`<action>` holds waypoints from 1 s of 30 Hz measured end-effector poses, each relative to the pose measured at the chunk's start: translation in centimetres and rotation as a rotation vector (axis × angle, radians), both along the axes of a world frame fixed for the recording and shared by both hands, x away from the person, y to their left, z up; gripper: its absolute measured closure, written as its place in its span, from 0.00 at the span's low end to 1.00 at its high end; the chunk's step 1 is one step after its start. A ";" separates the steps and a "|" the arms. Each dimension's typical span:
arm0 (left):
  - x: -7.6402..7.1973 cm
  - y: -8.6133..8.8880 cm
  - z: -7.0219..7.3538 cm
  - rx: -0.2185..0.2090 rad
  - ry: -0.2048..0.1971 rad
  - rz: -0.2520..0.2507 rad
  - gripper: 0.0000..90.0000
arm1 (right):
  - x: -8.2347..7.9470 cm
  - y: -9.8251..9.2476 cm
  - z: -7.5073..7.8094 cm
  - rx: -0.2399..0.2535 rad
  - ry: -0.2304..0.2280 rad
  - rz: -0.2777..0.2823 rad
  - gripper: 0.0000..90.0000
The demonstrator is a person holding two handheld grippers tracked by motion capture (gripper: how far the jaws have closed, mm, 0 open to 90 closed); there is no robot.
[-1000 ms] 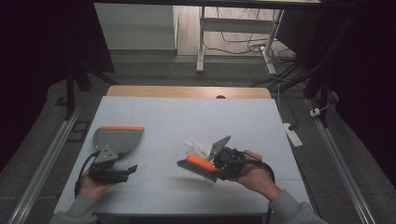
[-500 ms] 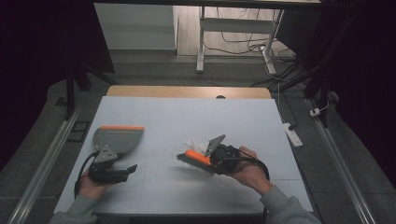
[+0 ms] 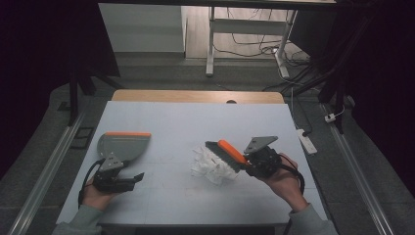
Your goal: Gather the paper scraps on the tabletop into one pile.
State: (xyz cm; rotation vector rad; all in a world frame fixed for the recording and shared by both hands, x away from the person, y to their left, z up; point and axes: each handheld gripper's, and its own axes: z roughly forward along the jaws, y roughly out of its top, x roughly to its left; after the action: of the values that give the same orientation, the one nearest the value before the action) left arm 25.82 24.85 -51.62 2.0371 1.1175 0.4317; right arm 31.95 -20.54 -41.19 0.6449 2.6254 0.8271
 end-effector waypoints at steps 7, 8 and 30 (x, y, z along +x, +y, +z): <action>0.0 -0.1 0.0 0.002 0.001 0.002 0.28 | 1.1 -3.3 -1.3 0.041 0.019 -0.114 0.78; 0.0 -0.1 0.0 0.002 0.000 0.002 0.28 | 1.2 -3.7 -1.4 0.043 0.019 -0.131 0.78; -0.2 -0.3 0.2 0.007 -0.020 -0.003 0.28 | -0.1 -10.4 -5.1 0.133 -0.021 -0.350 0.78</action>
State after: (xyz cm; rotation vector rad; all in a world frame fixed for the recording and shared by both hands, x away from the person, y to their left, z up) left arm 25.62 24.51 -51.40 2.0361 1.1023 0.4534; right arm 31.83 -30.93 -46.33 1.0861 2.3529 0.8938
